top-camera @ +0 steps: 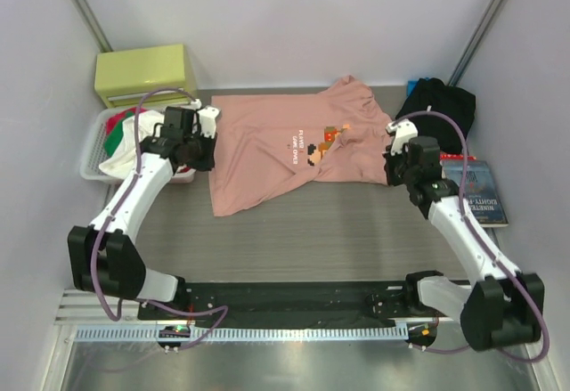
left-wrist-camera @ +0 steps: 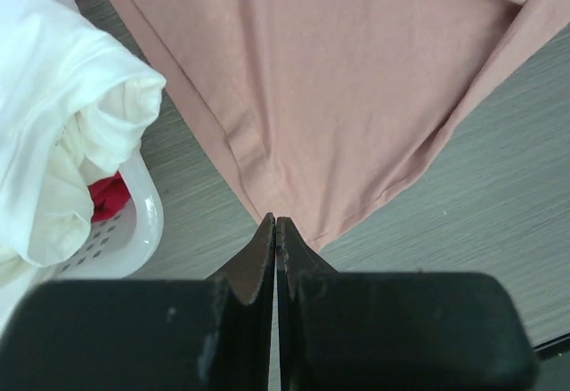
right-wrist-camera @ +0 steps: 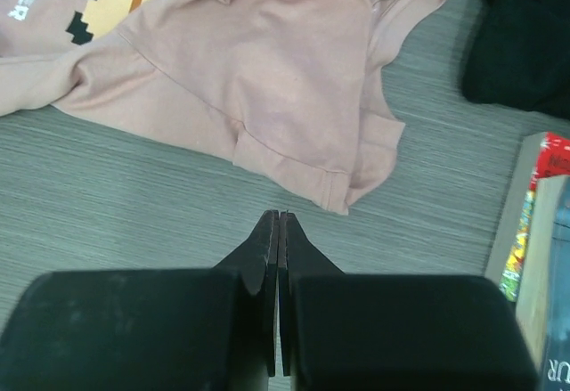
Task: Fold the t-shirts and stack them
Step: Fold the flattened tshirt in 1/3 of the way
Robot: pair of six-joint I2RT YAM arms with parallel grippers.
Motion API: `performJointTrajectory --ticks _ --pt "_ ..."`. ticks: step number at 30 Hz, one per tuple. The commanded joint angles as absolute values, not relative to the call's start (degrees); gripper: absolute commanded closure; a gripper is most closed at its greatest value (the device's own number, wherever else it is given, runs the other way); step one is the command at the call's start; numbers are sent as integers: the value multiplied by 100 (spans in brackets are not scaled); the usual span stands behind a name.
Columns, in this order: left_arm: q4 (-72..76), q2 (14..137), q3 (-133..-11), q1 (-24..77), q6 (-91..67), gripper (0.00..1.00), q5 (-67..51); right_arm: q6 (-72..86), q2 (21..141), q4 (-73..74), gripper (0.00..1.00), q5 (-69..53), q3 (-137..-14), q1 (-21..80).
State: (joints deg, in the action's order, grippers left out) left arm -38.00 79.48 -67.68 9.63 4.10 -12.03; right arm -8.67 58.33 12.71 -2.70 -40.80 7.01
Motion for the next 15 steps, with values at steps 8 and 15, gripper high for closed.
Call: performJointTrajectory --ticks 8,15 --pt "-4894 10342 -9603 1230 281 100 -676 -922 8796 2478 99 -1187 -7205 712" --pt "-5564 12049 -11196 1222 246 100 -888 -826 10624 3189 99 -1398 -9550 773"
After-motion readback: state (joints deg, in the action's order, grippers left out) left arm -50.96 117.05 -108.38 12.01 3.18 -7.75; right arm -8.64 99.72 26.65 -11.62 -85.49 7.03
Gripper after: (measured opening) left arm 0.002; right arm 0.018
